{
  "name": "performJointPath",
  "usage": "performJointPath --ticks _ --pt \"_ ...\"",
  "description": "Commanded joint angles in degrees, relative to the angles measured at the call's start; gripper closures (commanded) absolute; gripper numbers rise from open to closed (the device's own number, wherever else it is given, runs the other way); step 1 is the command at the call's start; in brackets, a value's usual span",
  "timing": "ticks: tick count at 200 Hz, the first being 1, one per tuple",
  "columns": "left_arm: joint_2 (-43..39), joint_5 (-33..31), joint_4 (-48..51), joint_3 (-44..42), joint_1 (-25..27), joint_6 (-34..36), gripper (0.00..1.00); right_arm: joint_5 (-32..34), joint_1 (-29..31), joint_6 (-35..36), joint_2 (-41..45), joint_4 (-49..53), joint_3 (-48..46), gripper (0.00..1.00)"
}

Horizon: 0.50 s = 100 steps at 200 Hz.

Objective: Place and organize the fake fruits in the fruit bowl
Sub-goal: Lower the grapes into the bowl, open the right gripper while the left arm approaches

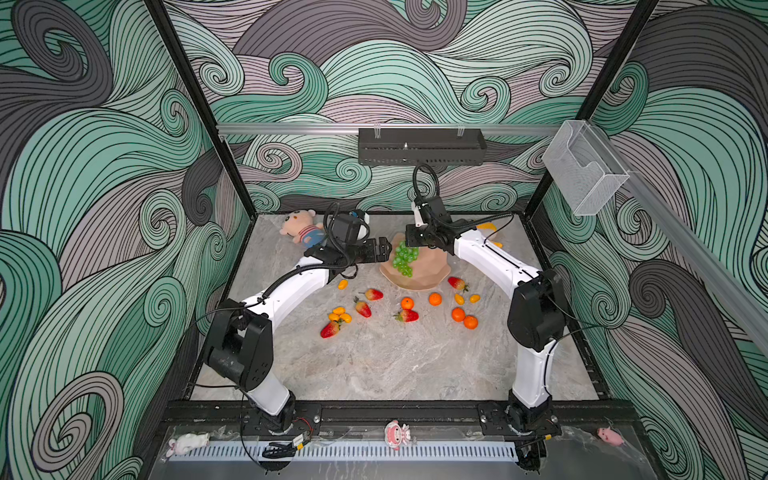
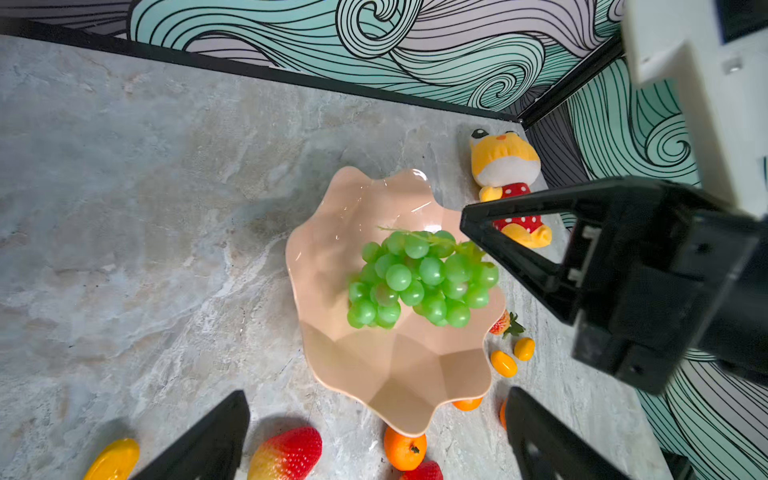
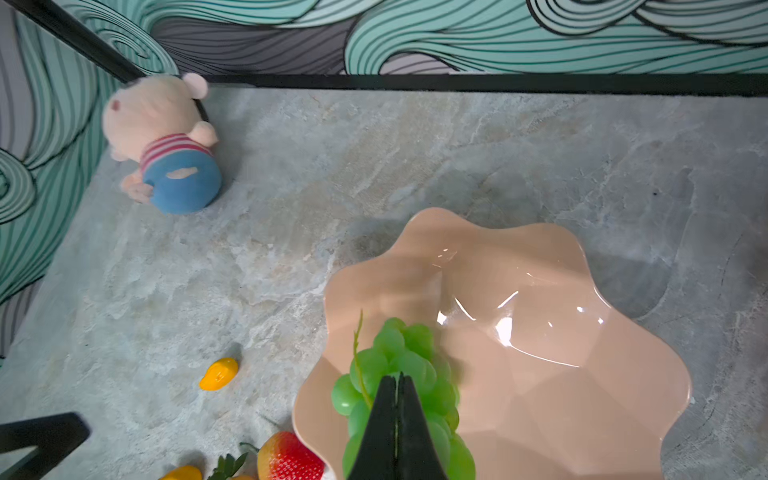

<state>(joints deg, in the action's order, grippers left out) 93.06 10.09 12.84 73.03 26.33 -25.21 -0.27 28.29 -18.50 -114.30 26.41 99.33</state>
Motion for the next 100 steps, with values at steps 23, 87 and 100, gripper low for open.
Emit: performJointPath --ticks 23,87,100 --pt "2.99 1.71 0.74 3.14 0.69 1.77 0.01 2.94 -3.06 -1.36 -3.69 0.75 1.58 1.0" --pt "4.99 4.61 -0.64 3.48 3.17 2.68 0.01 8.43 -6.39 -1.26 -5.3 2.48 1.07 1.0" --pt "5.27 4.51 -0.62 3.6 3.79 3.02 0.01 8.8 -6.99 -1.45 -5.35 2.68 0.78 1.0"
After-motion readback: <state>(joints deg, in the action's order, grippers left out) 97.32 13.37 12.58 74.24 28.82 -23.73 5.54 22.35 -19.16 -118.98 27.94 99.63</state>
